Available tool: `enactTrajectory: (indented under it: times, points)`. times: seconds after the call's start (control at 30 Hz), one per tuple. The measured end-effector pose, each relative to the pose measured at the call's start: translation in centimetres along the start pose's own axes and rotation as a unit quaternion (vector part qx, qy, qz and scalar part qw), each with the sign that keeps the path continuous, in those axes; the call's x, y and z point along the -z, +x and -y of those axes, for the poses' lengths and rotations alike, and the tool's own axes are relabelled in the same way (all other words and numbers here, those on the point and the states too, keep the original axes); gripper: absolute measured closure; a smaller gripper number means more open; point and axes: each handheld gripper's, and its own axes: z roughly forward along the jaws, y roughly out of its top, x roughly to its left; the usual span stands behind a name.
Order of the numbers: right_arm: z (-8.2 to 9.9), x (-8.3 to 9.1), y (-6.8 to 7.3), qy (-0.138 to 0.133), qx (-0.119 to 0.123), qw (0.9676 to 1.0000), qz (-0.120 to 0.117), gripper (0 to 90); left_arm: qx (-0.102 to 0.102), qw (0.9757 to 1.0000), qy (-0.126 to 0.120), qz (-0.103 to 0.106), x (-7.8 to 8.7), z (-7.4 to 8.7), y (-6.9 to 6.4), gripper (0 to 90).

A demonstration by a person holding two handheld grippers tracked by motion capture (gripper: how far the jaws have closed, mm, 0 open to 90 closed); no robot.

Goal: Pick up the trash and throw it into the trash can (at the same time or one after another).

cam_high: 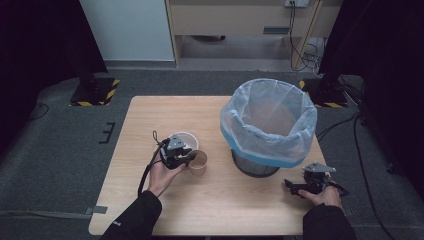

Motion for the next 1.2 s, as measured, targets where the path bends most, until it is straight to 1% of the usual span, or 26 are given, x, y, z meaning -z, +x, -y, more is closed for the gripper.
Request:
enactTrajectory:
  times: [0.13,0.17,0.23,0.43,0.6,0.67,0.77,0.83,0.93,0.97,1.0,1.07,1.1,1.13,1.2]
  points:
    - [0.0,0.0,0.0,0.000,0.000,1.0000,-0.001,6.5,-0.006,1.0000,0.001,0.002,0.0,0.0,-0.1,78.8]
    - [0.0,0.0,0.0,0.000,0.000,1.0000,-0.001,6.5,-0.012,0.9999,0.000,0.002,0.1,0.0,-0.2,79.5]
    - [0.0,0.0,0.0,0.000,0.003,1.0000,0.000,6.5,-0.014,0.9999,0.001,0.002,0.0,0.0,-0.3,81.8]
    - [0.0,0.0,0.0,0.000,0.001,1.0000,-0.001,6.5,-0.022,0.9998,0.002,0.002,0.1,0.0,-0.5,83.7]
    - [0.0,0.0,0.0,0.000,0.003,1.0000,0.000,6.5,-0.019,0.9997,-0.012,0.010,0.6,-0.4,-0.6,84.6]
    - [0.0,0.0,0.0,0.000,0.003,1.0000,-0.001,6.5,-0.020,0.9994,-0.025,0.011,1.1,-0.8,-0.7,84.7]
    - [0.0,0.0,0.0,0.000,0.003,1.0000,0.000,6.5,-0.020,0.9992,-0.034,0.010,1.7,-1.0,-0.6,84.8]
    - [0.0,0.0,0.0,0.000,0.003,1.0000,0.000,6.5,-0.018,0.9987,-0.046,0.010,2.1,-1.2,-0.6,84.8]
    - [0.0,0.0,0.0,0.000,0.001,1.0000,-0.001,6.5,-0.017,0.9977,-0.066,0.010,3.0,-1.7,-0.5,84.9]
    - [0.0,0.0,0.0,0.000,0.001,1.0000,-0.001,6.5,-0.018,0.9969,-0.075,0.011,3.5,-2.0,-0.5,84.9]
    - [0.0,0.0,0.0,0.000,0.001,1.0000,-0.001,6.5,-0.018,0.9969,-0.075,0.011,3.5,-2.0,-0.5,84.9]
    - [0.0,0.0,0.0,0.000,0.003,1.0000,-0.001,6.4,-0.016,0.9956,-0.091,0.012,4.3,-2.4,-0.5,84.9]
    - [0.0,0.0,0.0,0.000,0.001,1.0000,-0.001,6.5,-0.015,0.9940,-0.107,0.013,5.1,-2.8,-0.5,84.9]
    - [0.0,0.0,0.0,0.000,0.001,1.0000,-0.001,6.5,-0.015,0.9940,-0.107,0.013,5.1,-2.8,-0.5,84.9]
    - [0.0,0.0,0.0,0.000,0.004,1.0000,-0.001,6.5,-0.012,0.9920,-0.125,0.015,5.9,-3.3,-0.6,84.9]
